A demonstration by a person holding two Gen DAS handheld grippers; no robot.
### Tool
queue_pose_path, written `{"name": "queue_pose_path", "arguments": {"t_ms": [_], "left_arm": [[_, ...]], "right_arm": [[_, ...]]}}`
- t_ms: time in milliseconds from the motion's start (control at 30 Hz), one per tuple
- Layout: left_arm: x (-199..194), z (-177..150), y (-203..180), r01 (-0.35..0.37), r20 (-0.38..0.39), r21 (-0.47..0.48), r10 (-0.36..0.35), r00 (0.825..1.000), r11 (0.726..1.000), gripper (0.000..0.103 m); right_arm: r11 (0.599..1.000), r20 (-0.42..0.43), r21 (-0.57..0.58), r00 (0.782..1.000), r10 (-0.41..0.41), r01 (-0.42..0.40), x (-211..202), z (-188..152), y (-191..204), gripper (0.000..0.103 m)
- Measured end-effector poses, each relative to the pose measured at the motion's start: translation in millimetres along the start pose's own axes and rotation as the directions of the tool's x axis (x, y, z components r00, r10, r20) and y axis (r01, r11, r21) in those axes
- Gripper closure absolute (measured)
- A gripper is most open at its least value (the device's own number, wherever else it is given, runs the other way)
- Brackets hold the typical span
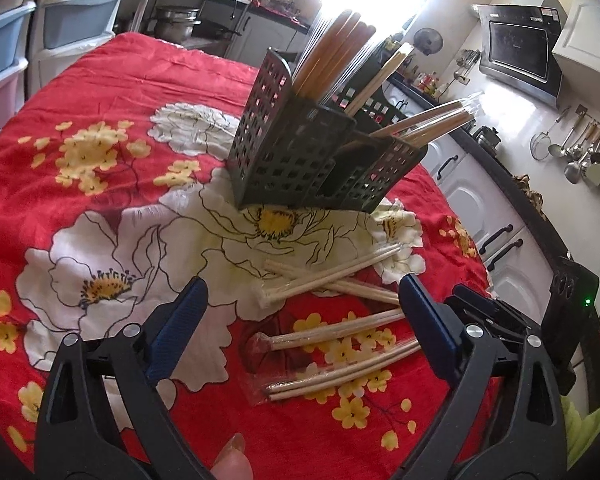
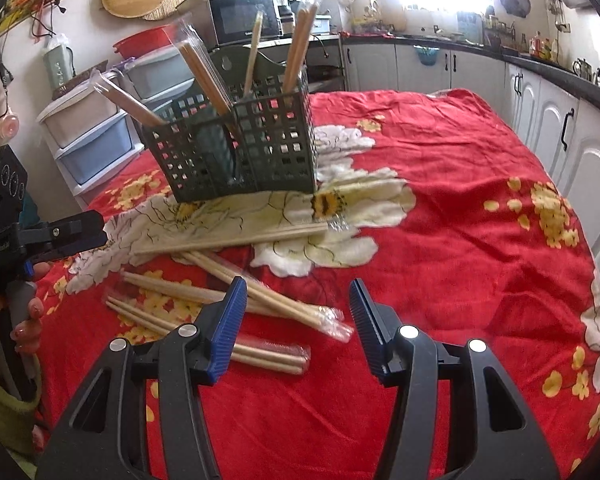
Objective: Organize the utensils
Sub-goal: 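Close the right tool on a wrapped chopstick while the left tool grasps another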
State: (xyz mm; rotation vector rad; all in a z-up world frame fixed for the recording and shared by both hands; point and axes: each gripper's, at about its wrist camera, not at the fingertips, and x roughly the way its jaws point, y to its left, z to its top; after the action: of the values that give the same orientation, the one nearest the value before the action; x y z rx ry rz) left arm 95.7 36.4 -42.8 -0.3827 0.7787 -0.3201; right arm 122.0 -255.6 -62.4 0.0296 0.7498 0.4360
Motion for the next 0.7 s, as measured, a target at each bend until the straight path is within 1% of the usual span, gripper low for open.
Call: {"name": "queue_pose_path", "arguments": {"t_ms": [100,267,367,433,467,600,700], "left_arm": [[4.8,-1.6,3.4,0.007,-0.017,-0.011,-0.007,1.0,1.0,0.022],[16.8,-5.3,14.4,0.038,-0.059,-0.064,-0.041,0.997,0.997,0.036],[21.4,-6.0,20.4,0.05,-0.072,-0.091,-0.057,0.996,0.995,0.037],[23.4,-6.3,23.8,0.057,-0.077,-0.102,-0.065,0.995,0.993,0.038],[24.7,-6.1,25.6,0.061,-0.079,-0.108,-0.07,0.994,0.992,0.039],[28.8,-5.0,28.2,0.07,-0.084,-0.119,-0.081,0.993,0.99,0.042],[30.3,-3.9,27.4,0.071,-0.085,-0.116,-0.081,0.993,0.991,0.044]], "right_arm": [[1.0,-0.014,0.019,1.0,-0.002,0.002,2.3,-3.7,-5.4,0.052],[0.998,-0.04,0.064,0.999,0.015,-0.012,6.5,-6.6,-15.8,0.052],[0.996,-0.059,0.091,0.998,0.031,-0.026,10.5,-8.2,-20.8,0.053],[0.993,-0.07,0.111,0.996,0.049,-0.041,13.0,-9.3,-24.4,0.06],[0.991,-0.075,0.12,0.995,0.062,-0.053,14.4,-9.7,-26.1,0.065],[0.988,-0.079,0.137,0.994,0.079,-0.068,14.8,-10.8,-28.0,0.074],[0.986,-0.078,0.149,0.993,0.093,-0.081,14.6,-11.6,-30.2,0.076]]}}
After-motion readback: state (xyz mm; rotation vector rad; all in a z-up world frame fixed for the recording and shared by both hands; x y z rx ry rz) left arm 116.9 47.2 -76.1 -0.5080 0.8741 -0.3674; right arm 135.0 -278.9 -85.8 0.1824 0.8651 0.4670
